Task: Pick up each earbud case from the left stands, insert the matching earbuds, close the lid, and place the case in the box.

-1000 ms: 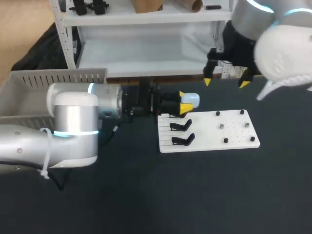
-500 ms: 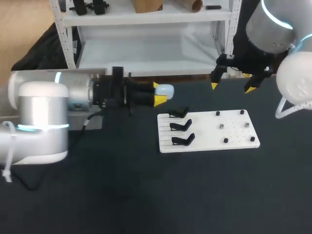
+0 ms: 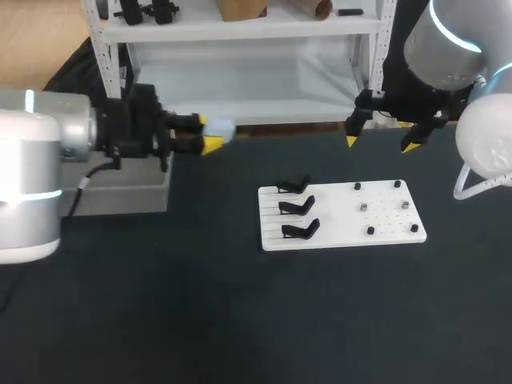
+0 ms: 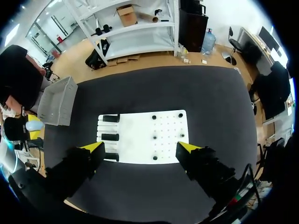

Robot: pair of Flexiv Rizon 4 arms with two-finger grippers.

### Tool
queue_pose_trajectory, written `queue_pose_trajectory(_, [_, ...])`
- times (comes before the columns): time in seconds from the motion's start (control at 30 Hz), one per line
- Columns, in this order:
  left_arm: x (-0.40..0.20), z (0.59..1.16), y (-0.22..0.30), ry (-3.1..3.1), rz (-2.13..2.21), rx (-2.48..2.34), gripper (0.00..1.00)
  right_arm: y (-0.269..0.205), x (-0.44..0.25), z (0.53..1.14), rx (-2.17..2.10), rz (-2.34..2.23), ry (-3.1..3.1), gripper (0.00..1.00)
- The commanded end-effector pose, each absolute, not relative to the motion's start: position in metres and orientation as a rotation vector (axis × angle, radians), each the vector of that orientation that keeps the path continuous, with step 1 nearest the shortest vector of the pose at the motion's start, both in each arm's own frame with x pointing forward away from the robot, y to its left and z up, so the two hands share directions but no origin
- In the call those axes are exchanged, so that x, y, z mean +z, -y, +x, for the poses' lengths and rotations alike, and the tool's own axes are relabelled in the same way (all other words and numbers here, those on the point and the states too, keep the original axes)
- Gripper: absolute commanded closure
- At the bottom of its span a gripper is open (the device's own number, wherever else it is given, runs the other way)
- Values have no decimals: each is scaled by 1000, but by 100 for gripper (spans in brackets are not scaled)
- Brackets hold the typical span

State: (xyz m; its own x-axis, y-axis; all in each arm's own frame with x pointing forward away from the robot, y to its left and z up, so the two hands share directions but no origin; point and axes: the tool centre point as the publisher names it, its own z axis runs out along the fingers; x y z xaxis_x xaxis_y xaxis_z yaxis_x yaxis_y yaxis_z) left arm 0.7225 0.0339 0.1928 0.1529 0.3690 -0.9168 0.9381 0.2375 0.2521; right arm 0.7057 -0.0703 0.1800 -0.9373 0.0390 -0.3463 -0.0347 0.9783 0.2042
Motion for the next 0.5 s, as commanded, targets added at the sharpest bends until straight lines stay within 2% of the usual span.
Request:
queue_pose_trajectory(0.03, [206, 709, -75, -1568, 1255, -497, 100, 71, 180, 702, 292, 8, -2760, 0])
queue_pose_trajectory(0.2, [193, 718, -114, -1673, 1137, -466, 100, 71, 180, 702, 292, 8, -2760, 0])
queue_pose_trajectory(0.5, [164, 731, -147, -1737, 1024, -501, 100, 71, 180, 702, 292, 8, -2760, 0])
